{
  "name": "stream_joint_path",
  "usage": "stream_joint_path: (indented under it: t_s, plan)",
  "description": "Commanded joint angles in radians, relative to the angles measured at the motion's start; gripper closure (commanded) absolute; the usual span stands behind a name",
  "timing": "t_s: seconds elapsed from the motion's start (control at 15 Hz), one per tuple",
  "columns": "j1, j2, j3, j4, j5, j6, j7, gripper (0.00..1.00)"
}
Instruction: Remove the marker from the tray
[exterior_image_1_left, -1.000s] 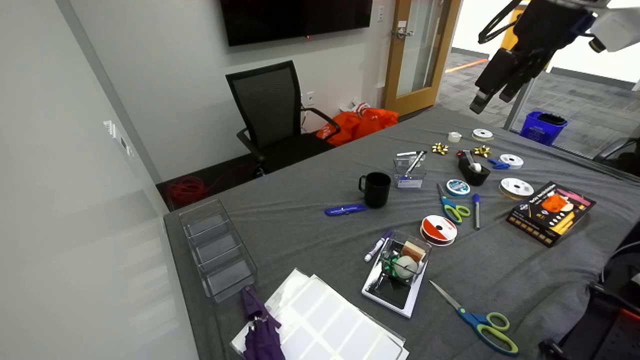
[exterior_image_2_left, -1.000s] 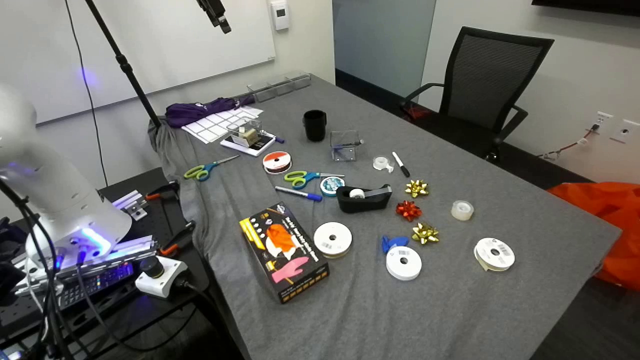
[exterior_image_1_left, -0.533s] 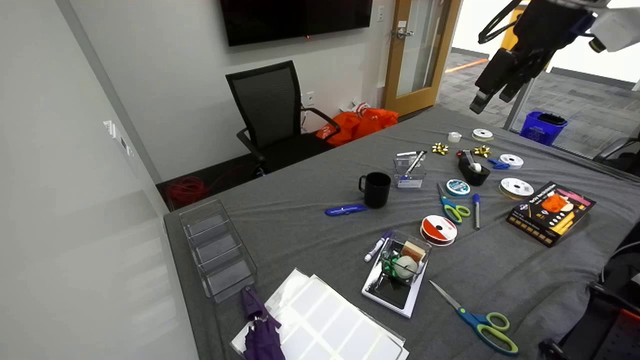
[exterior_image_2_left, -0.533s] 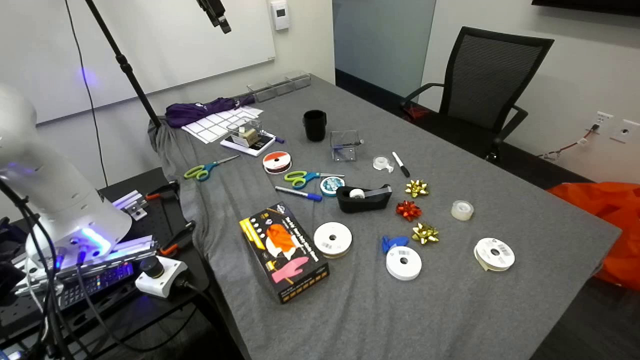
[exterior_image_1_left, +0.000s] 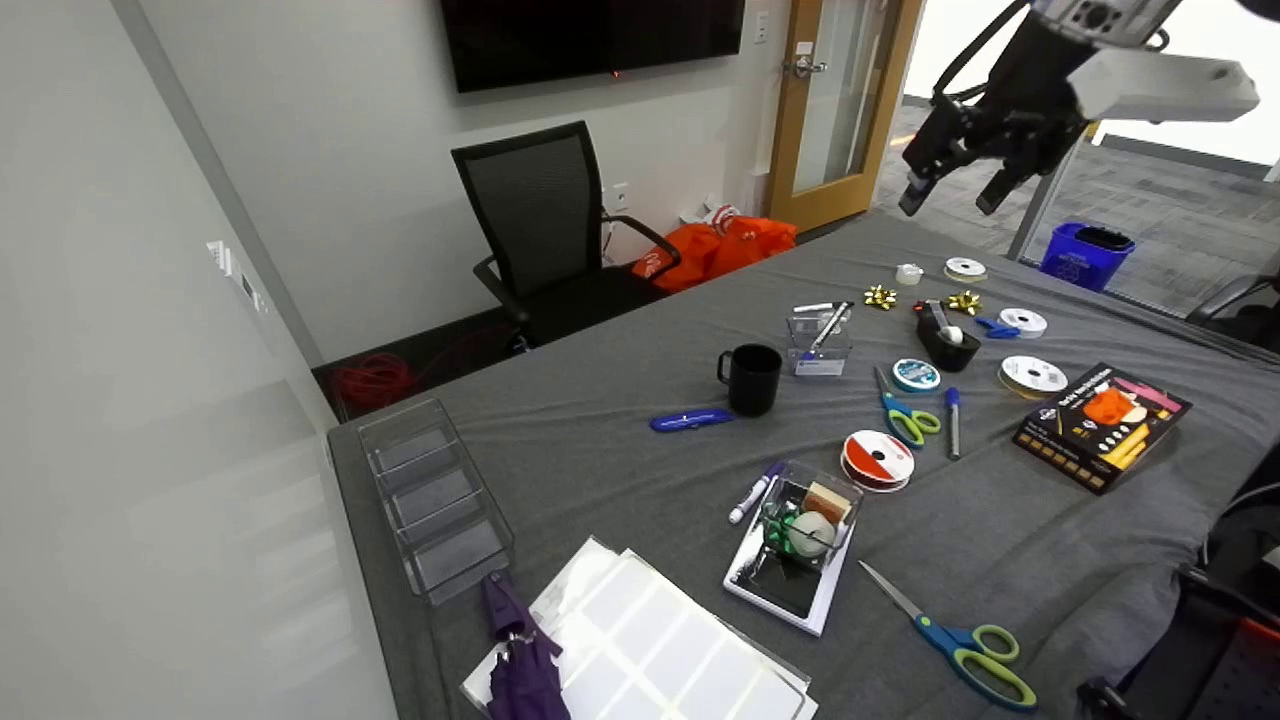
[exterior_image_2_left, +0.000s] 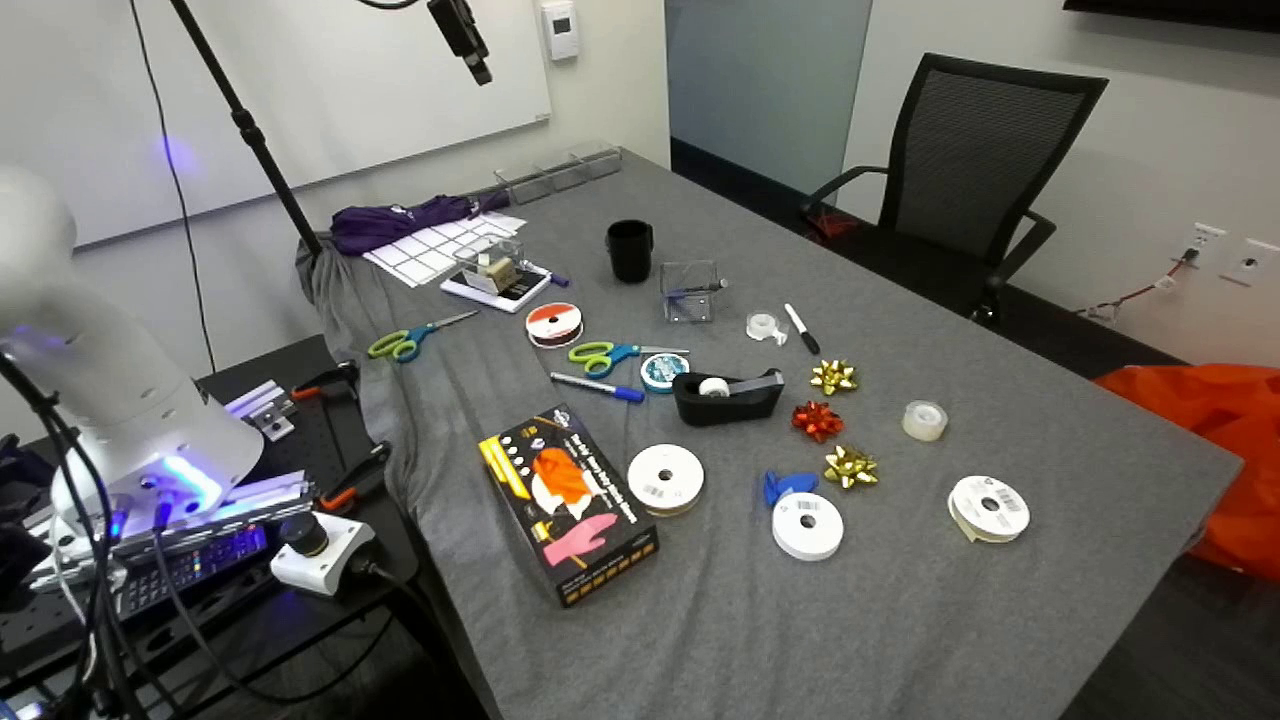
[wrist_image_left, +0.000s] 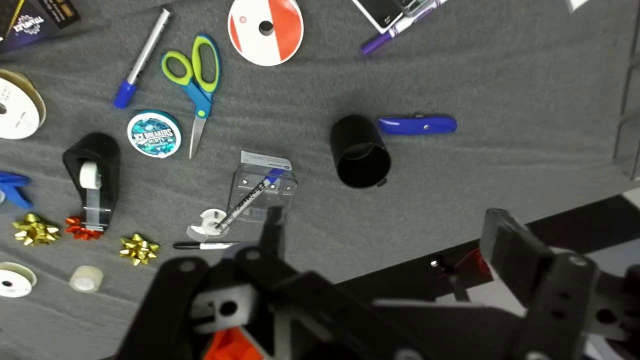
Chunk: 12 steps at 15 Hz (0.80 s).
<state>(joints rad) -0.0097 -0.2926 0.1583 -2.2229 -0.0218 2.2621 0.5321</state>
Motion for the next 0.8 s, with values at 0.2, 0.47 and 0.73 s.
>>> stream_joint_path:
  t_s: [0.2,0.47,0.73]
  plan:
    - [-0.071,0.203,-0.002,0.062,-0.227,0.126,0.447,0.0]
    - [-0.047,0.327,-0.049,0.128,-0.332,0.125,0.711,0.0]
    - [-0.011,0.345,-0.097,0.137,-0.311,0.12,0.768,0.0]
